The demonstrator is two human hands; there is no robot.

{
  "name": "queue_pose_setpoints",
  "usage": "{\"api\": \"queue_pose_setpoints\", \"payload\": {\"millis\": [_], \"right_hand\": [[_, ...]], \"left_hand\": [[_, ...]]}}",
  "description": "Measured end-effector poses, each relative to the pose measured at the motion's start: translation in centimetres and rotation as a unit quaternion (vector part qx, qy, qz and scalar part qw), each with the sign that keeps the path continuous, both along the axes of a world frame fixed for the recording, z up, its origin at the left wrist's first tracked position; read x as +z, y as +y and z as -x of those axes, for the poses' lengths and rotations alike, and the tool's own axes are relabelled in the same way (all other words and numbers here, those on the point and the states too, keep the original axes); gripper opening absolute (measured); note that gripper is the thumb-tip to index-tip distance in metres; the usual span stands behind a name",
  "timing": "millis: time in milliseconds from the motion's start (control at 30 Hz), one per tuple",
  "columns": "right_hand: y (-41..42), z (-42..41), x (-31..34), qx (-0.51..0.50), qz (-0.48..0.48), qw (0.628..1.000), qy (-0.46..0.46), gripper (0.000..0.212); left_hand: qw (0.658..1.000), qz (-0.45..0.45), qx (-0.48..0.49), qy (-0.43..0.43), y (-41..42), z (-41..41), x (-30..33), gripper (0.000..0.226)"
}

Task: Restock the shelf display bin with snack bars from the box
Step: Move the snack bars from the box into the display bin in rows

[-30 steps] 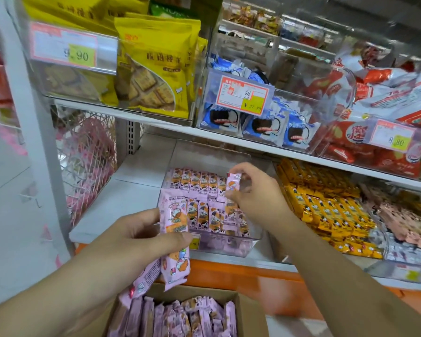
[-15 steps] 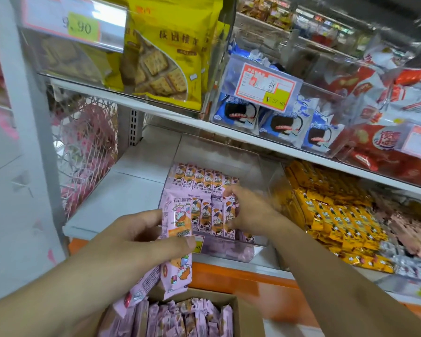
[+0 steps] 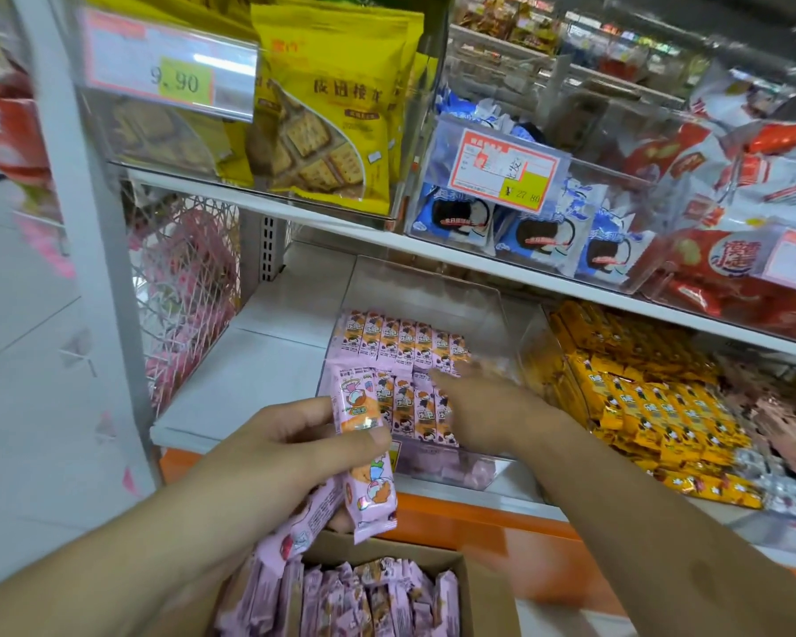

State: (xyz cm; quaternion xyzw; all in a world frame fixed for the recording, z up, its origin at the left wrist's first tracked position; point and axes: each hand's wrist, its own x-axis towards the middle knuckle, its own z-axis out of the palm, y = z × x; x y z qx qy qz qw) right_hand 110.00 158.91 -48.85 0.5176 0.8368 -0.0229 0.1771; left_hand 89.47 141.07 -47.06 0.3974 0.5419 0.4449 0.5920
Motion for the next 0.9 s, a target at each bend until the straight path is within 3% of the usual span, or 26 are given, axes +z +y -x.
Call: {"api": "queue_pose_setpoints", "payload": {"millis": [33,100,167,200,267,367,567,700,800,900], "right_hand": [[-0.8,0.2,0.9,0.007,-0.02,0.999,0.047,0.074],[-3.1,0.4,3.3,-0.005,-0.018,0.969,0.245,0.055],[-6.2,0.4,5.7,-0.014,0.077,0.883,0.463,0.037],[-7.9,0.4,6.7,-0.013,0.156,0.837,0.525,0.033],[-10.2,0.0,7.3,0.031,0.231,0.813,0.533,0.032],[-11.0,-1.3,6.0,0.026,0.216,0.815,0.538,0.03],[-10.9,-5.3,5.0,-0.12,0.219,0.67,0.699,0.028],[-11.1,-6.1,4.2,-0.163,0.228,0.626,0.728,0.025],[-11.6,-5.7,3.6,-0.162,0.235,0.628,0.724,0.023],[-11.6,-5.4,3.1,-0.157,0.183,0.662,0.71,0.02]], "left_hand": [[1.0,0.0,-0.008,0.0,0.0,-0.1,0.0,0.028],[0.999,-0.001,-0.035,0.008,0.0,-0.3,-0.1,0.03],[0.997,0.0,-0.068,0.028,0.0,-0.4,-0.2,0.035],[0.995,-0.001,-0.09,0.038,0.0,-0.5,-0.3,0.039],[0.99,-0.016,-0.131,0.055,-0.1,-0.9,-0.4,0.046],[0.981,-0.041,-0.164,0.092,-0.4,-1.7,-0.7,0.052],[0.985,-0.063,-0.122,0.107,-0.1,-2.0,-1.5,0.041],[0.994,-0.082,-0.01,0.075,0.3,-2.6,-1.5,0.026],[0.994,-0.087,0.029,0.058,0.6,-3.2,-1.1,0.034],[0.993,-0.088,0.049,0.054,1.0,-3.6,-0.9,0.038]]}}
